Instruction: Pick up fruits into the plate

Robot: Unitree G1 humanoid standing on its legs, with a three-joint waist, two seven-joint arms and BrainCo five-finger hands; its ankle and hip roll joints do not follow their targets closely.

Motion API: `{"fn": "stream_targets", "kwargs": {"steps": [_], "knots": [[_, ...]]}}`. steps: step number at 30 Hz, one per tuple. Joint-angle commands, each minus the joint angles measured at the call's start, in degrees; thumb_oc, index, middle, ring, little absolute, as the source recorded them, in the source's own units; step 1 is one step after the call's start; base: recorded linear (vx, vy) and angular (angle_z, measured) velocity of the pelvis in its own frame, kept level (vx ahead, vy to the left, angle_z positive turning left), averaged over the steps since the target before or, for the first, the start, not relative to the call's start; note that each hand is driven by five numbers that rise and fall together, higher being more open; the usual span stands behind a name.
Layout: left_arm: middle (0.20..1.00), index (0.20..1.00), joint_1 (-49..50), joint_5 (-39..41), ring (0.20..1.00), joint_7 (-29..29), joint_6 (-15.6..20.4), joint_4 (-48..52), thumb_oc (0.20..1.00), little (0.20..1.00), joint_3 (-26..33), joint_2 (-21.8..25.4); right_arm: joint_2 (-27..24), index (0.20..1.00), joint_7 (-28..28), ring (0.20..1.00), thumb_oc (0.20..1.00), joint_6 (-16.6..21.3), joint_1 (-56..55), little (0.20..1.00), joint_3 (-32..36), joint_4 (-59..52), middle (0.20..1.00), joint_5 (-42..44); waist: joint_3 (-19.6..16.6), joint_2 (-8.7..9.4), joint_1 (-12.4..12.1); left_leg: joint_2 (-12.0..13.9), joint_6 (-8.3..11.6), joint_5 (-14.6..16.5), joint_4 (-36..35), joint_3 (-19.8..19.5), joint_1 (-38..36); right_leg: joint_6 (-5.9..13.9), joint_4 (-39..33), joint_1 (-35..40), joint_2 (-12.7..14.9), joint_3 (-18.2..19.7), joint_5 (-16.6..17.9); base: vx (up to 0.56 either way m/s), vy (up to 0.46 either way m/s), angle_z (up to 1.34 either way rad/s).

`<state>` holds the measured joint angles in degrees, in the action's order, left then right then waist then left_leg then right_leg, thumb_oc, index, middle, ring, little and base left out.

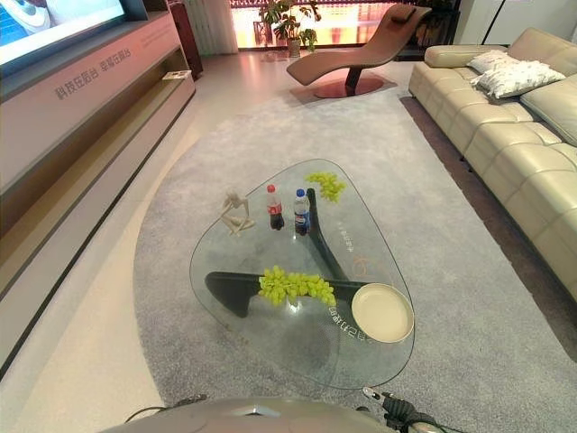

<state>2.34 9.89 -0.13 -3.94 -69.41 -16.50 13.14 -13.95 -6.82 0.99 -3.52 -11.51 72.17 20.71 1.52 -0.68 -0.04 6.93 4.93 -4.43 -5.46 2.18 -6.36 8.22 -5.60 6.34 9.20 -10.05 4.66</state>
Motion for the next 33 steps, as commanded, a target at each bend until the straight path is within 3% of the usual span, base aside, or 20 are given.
{"fn": "stream_targets", "kwargs": {"steps": [1,10,21,29,33], "knots": [[1.000,1.000,-4.41,-2.01,1.000,1.99,0.42,-2.31,1.000,1.000,-0.11,-0.53,1.80,1.000,-0.89,1.000,1.000,1.10,5.52,1.000,0.28,3.00,1.000,-1.03,6.28,0.48,-1.02,-3.75,-2.93,7.68,0.46,3.87,-5.13,-1.14,3.03,2.88,0.20,0.65,-4.25,0.03,-0.009,0.00],[1.000,1.000,-4.92,-3.86,1.000,3.84,1.27,-2.03,1.000,1.000,-1.02,-0.59,1.66,1.000,-0.95,1.000,1.000,0.78,5.73,1.000,-0.43,2.32,1.000,-0.79,7.31,0.41,-0.70,-3.77,-2.92,7.54,0.63,3.91,-4.32,-1.11,2.92,1.80,0.23,1.13,-3.88,0.00,-0.001,0.00],[1.000,1.000,-9.74,-8.36,1.000,10.63,7.71,2.93,1.000,1.000,-4.55,0.97,-0.47,1.000,-0.97,1.000,1.000,-0.31,8.27,1.000,-2.49,-0.16,1.000,0.27,10.67,-0.68,0.40,-3.82,-2.80,7.11,1.57,3.85,-1.27,-1.16,3.73,-2.41,0.24,2.88,-3.40,0.00,0.011,-0.03],[1.000,1.000,-19.65,-15.78,1.000,18.98,4.70,14.67,1.000,1.000,-9.15,6.96,-5.13,1.000,-2.60,1.000,1.000,0.28,12.91,1.000,-4.36,-2.93,1.000,1.83,16.46,-2.52,2.10,-3.92,-2.40,5.93,2.60,3.52,3.47,-1.43,4.87,-7.97,0.09,5.15,-2.63,-0.08,0.060,-0.09],[1.000,1.000,-25.85,-19.25,1.000,21.28,2.73,20.23,1.000,1.000,-10.96,13.35,-7.04,1.000,-2.91,1.000,1.000,0.98,15.12,1.000,-5.55,-4.45,1.000,4.04,19.70,-3.08,3.05,-4.32,-2.28,5.15,3.01,3.00,6.17,-1.77,5.54,-11.04,-0.25,6.25,-2.15,-0.07,0.027,-0.07]]}}
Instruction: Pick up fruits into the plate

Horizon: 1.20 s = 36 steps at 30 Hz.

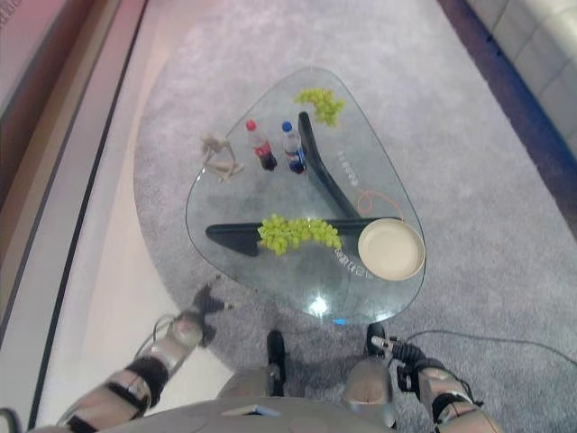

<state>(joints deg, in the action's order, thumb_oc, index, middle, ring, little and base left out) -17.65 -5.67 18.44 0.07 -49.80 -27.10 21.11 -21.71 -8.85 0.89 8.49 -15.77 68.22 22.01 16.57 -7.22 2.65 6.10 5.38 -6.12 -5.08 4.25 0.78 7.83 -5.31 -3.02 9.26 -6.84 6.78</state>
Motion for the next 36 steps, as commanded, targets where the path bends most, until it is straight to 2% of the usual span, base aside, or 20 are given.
{"fn": "stream_targets", "kwargs": {"steps": [1,4,6,7,12,18,31,36], "knots": [[1.000,1.000,-7.81,-5.31,1.000,2.90,-2.16,3.08,1.000,1.000,-0.89,7.75,0.06,1.000,-0.92,1.000,1.000,1.27,3.64,1.000,-1.32,-1.11,1.000,3.22,5.67,3.12,0.64,-3.61,-2.59,6.59,2.84,0.84,-0.10,-1.52,5.65,-2.75,-0.34,3.13,-4.18,-0.09,0.045,-0.03],[1.000,1.000,-12.97,-7.12,1.000,3.27,-4.64,8.07,1.000,1.000,-1.90,12.87,-1.26,1.000,-0.81,1.000,1.000,1.71,4.60,1.000,-1.40,-2.35,1.000,4.47,7.69,2.24,1.13,-3.94,-2.39,6.14,3.12,0.53,1.66,-1.86,6.42,-4.78,-0.43,3.07,-4.17,-0.06,0.038,-0.03],[1.000,1.000,-15.04,-7.59,1.000,3.18,-5.26,8.96,1.000,1.000,-2.40,14.22,-1.64,1.000,-0.76,1.000,1.000,1.73,5.04,1.000,-1.40,-2.85,1.000,5.00,8.42,2.00,1.34,-4.07,-2.35,6.09,3.24,0.41,2.26,-1.91,6.68,-5.53,-0.44,3.05,-4.15,-0.06,0.006,-0.01],[1.000,1.000,-19.66,-9.37,1.000,2.67,-6.71,10.06,1.000,1.000,-3.52,16.29,-2.24,1.000,-0.65,1.000,1.000,1.78,6.00,1.000,-1.64,-3.76,1.000,6.24,9.76,1.75,1.75,-4.36,-2.37,6.04,3.63,0.18,3.60,-2.00,7.37,-7.31,-0.47,3.07,-4.03,-0.08,-0.014,0.02],[1.000,1.000,-30.22,-15.05,1.000,2.04,-10.36,7.73,1.000,1.000,-6.92,18.40,-2.55,1.000,-0.44,1.000,1.000,1.25,8.84,1.000,-2.51,-5.04,1.000,8.13,12.46,2.14,3.11,-4.52,-2.23,5.86,5.64,0.29,7.42,-2.09,9.84,-12.08,-0.88,3.54,-3.62,-0.07,-0.038,-0.03],[1.000,1.000,-40.81,-19.02,1.000,0.01,-14.50,1.62,1.000,1.000,-11.69,18.04,-1.65,1.000,-0.77,1.000,1.000,0.95,11.99,1.000,-3.72,-5.89,1.000,10.52,13.22,3.15,4.68,-4.53,-2.32,5.12,6.50,1.15,12.83,-2.03,11.27,-18.57,-1.90,4.91,-2.55,-0.04,-0.063,-0.12],[1.000,1.000,-49.79,-19.90,1.000,-4.22,-15.83,-7.55,1.000,1.000,-16.57,15.14,1.22,1.000,0.21,1.000,1.000,2.01,15.71,1.000,-6.15,-8.55,1.000,14.98,13.22,6.30,6.75,-3.89,-2.06,3.43,9.04,2.82,23.69,-2.18,13.00,-29.24,-4.45,7.51,-0.69,-0.04,-0.051,-0.15],[1.000,1.000,-51.30,-18.39,1.000,-8.57,-16.72,-10.12,1.000,1.000,-18.51,13.09,1.90,1.000,0.95,1.000,1.000,2.02,16.46,1.000,-6.91,-10.34,1.000,16.96,13.22,7.14,7.25,-3.82,-1.95,2.99,9.91,2.93,27.00,-2.22,13.05,-32.12,-5.26,7.87,-0.15,-0.04,-0.036,-0.07]]}}
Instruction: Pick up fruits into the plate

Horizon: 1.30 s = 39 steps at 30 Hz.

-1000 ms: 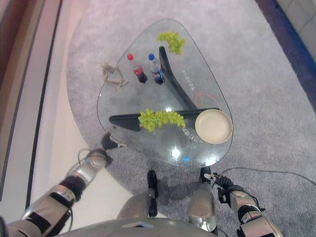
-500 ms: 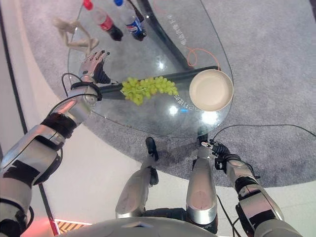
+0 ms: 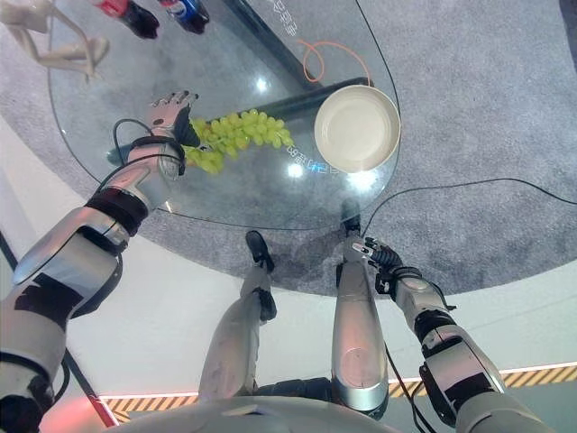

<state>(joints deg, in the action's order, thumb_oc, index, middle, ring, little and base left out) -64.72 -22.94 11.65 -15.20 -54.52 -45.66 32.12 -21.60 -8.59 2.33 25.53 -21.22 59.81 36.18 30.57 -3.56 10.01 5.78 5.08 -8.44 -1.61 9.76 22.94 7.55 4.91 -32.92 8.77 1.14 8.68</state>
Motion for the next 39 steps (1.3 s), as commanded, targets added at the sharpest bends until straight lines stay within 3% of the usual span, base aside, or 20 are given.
{"fn": "stream_targets", "kwargs": {"steps": [1,10,25,27,39], "knots": [[1.000,1.000,-4.22,-0.90,1.000,-2.34,-1.40,-5.63,1.000,1.000,-0.09,1.88,1.86,1.000,0.73,1.000,1.000,0.53,-0.51,1.000,-1.48,-2.14,1.000,2.95,-0.77,3.54,-0.06,-3.50,-1.64,5.29,6.47,-2.60,5.03,-1.93,2.81,-2.41,-4.83,-0.07,-1.99,0.00,0.000,0.00],[1.000,1.000,-3.71,1.30,1.000,-1.51,-2.10,-8.80,1.000,1.000,-1.21,-0.75,2.42,1.000,1.48,1.000,1.000,1.35,0.06,1.000,-2.19,-4.66,1.000,5.97,-0.77,4.06,0.60,-3.48,-1.45,4.98,6.98,-2.21,7.81,-1.95,2.89,-5.05,-5.53,0.30,-1.68,0.00,0.000,0.00],[1.000,1.000,-4.60,-6.89,1.000,1.30,-10.61,-15.75,1.000,1.000,-1.93,-2.04,2.83,1.000,2.11,1.000,1.000,3.20,-0.17,1.000,-3.18,-9.65,1.000,11.59,-0.77,5.73,1.55,-3.35,-0.99,4.32,8.46,-1.89,12.78,-2.25,3.92,-9.53,-6.49,0.75,-1.31,0.00,-0.003,-0.01],[0.200,0.200,-4.64,-7.87,0.200,2.64,-10.89,-16.44,0.200,0.200,-2.04,-2.14,3.04,1.000,2.24,1.000,1.000,3.34,0.04,1.000,-3.36,-9.90,1.000,12.05,-0.77,5.88,1.58,-3.33,-0.93,4.28,8.44,-1.91,13.23,-2.29,3.88,-9.93,-6.56,0.83,-1.29,0.00,0.000,0.00],[0.200,0.200,-4.95,-7.85,0.200,3.40,-10.33,-16.83,0.200,0.200,-1.91,-1.42,3.04,1.000,2.21,1.000,1.000,3.71,0.18,1.000,-3.71,-10.98,1.000,12.95,-0.77,5.94,1.20,-3.47,-0.92,4.12,8.72,-2.30,14.40,-2.30,4.26,-10.83,-6.50,0.52,-1.29,0.00,0.001,0.00]]}}
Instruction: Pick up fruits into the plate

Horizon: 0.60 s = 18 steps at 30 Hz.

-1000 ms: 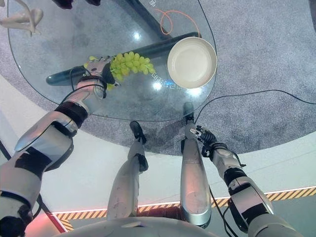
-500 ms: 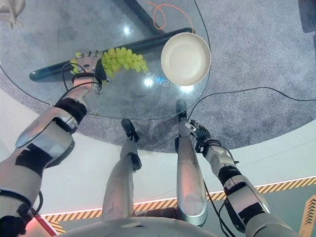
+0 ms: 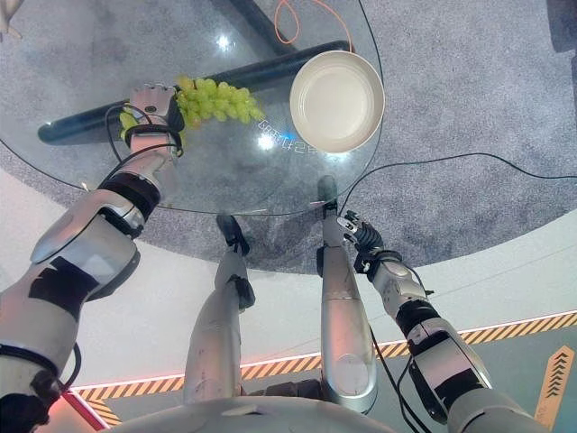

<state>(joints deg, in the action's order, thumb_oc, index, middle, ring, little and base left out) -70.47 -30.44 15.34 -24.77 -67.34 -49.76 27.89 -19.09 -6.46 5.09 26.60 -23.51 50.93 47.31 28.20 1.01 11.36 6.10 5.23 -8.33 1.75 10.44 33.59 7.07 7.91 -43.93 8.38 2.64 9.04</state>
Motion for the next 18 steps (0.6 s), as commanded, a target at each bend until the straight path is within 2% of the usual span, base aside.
{"fn": "stream_targets", "kwargs": {"steps": [1,12,16,18], "knots": [[0.200,0.200,0.85,-0.37,0.200,-0.20,-0.61,-4.14,0.200,0.200,2.31,2.82,0.59,1.000,0.04,1.000,1.000,1.06,-0.83,1.000,-1.47,-1.95,1.000,1.83,1.60,1.36,-0.23,-3.83,-1.08,3.98,5.40,-3.05,3.74,-1.84,1.29,0.25,-6.10,-1.04,-1.67,-0.01,0.006,0.04],[0.200,0.200,1.41,1.12,0.200,0.73,0.45,-4.63,0.200,0.200,2.70,2.99,0.76,1.000,-0.04,1.000,1.000,1.32,-0.60,1.000,-1.56,-1.28,1.000,1.72,1.60,1.27,-0.72,-3.76,-1.07,3.82,4.81,-3.06,2.30,-1.78,1.14,1.71,-5.92,-1.56,-1.79,0.00,0.001,0.00],[0.200,0.200,1.64,4.02,0.200,1.66,1.62,-3.95,0.200,0.200,3.38,3.29,0.78,1.000,0.02,1.000,1.000,1.71,-0.69,1.000,-1.50,-1.22,1.000,1.40,1.60,1.04,-1.00,-3.63,-1.10,3.73,4.18,-2.96,1.06,-1.76,0.96,2.82,-5.76,-1.86,-1.96,-0.01,0.002,0.00],[0.200,0.200,2.36,6.75,0.200,2.94,3.71,-3.07,0.200,0.200,4.16,3.67,0.76,1.000,-0.13,1.000,1.000,2.02,-1.05,1.000,-1.22,-1.35,1.000,1.37,1.60,0.77,-1.38,-3.65,-1.14,3.75,3.64,-3.06,-0.57,-1.69,0.79,4.40,-5.62,-2.09,-2.22,0.00,0.000,0.00]]}}
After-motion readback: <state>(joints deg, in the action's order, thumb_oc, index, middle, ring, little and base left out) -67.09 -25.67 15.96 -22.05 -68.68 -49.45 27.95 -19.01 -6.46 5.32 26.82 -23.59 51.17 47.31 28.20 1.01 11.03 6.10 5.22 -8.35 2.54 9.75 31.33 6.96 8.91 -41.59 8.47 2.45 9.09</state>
